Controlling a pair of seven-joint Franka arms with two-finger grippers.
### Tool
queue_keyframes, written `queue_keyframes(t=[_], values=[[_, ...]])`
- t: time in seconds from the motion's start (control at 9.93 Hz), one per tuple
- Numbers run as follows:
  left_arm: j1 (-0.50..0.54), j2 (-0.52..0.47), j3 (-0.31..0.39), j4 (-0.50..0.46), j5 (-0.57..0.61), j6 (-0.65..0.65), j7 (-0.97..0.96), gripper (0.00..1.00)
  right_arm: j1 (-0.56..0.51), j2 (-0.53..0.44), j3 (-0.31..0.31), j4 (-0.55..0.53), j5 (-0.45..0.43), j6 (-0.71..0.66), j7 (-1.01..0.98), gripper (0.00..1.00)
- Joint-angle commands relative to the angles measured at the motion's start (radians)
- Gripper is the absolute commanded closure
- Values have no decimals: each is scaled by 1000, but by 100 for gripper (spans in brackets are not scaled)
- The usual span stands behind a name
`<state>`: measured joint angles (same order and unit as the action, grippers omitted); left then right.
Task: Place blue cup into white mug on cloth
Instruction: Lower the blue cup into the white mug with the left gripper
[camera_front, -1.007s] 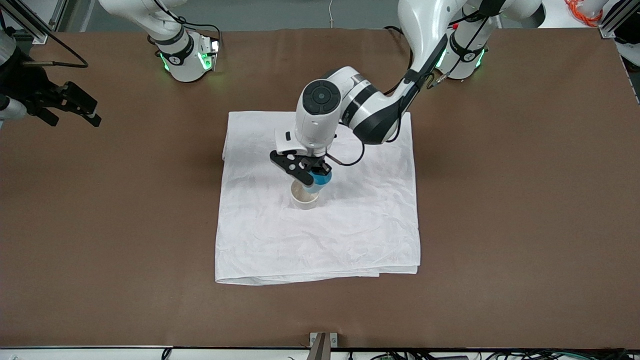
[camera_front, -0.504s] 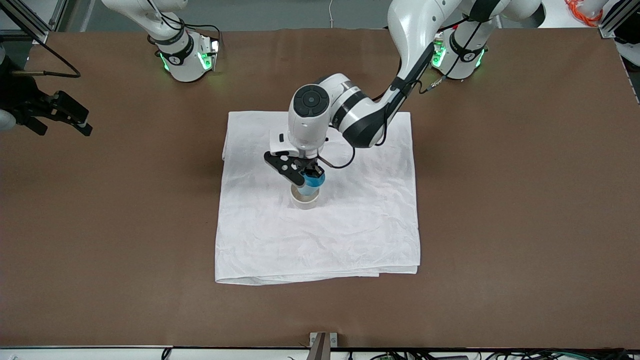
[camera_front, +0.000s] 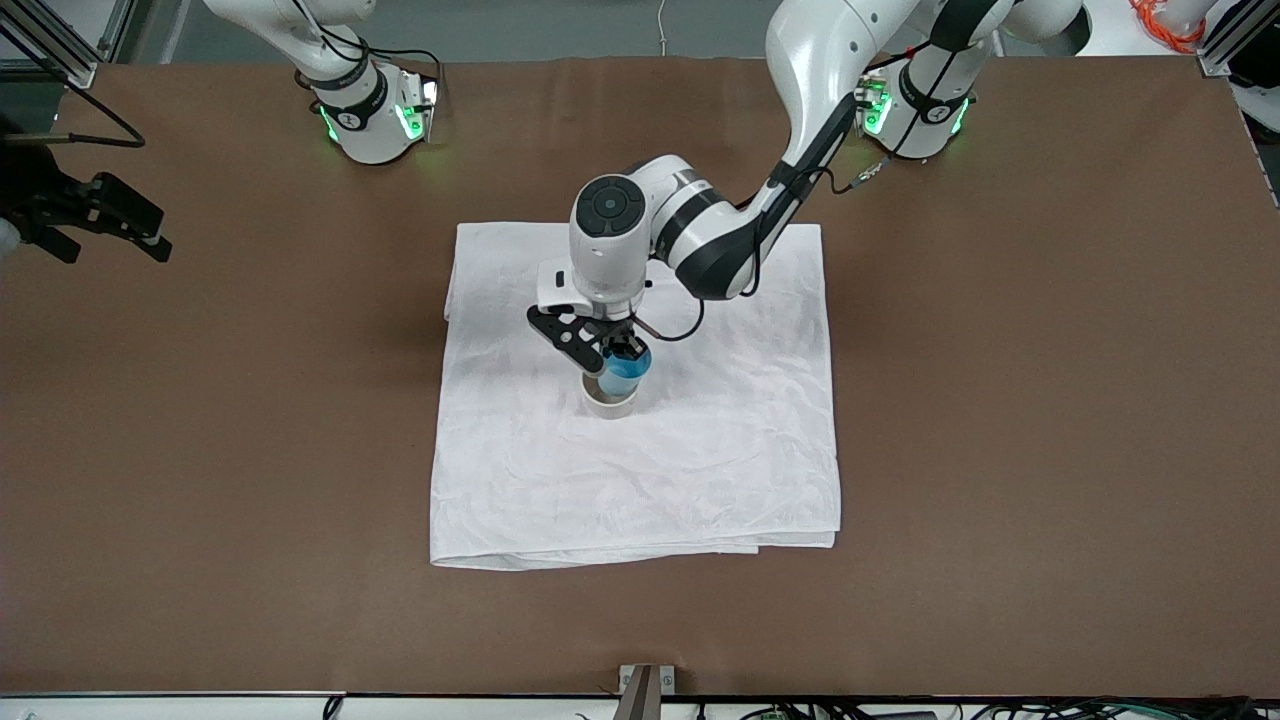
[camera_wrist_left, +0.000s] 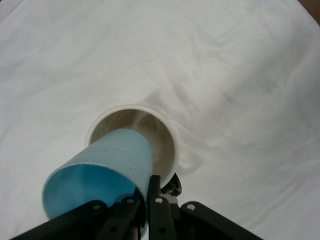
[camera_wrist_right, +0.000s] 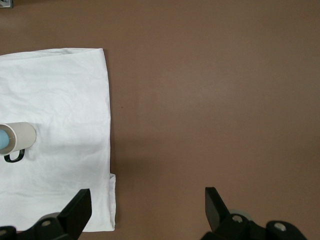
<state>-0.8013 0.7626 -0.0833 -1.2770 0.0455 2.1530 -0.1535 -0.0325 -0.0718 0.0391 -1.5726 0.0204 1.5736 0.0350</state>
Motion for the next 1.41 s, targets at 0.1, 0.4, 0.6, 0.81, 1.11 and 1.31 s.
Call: queue_keyframes(t=[0.1,0.4,0.6,0.81,1.11,1.31], values=[[-13,27,14,25,19,44,12,100,-35,4,18,23,9,-30,-18,0],[-13,41,14,27,19,53,28,100,-35,4,16,23,6,-32,-18,0],[-12,56,16,27,19,77,28,90,-36,4,16,23,0,-61,-52,0],[-13,60,14,27,17,77,26,79,-40,4,16,23,-2,-66,-75,0],[-12,43,14,27,17,71,26,70,-38,4,16,25,-2,-66,-70,0],[-10,-9,14,27,20,50,28,70,-40,4,16,23,-2,-66,-67,0]])
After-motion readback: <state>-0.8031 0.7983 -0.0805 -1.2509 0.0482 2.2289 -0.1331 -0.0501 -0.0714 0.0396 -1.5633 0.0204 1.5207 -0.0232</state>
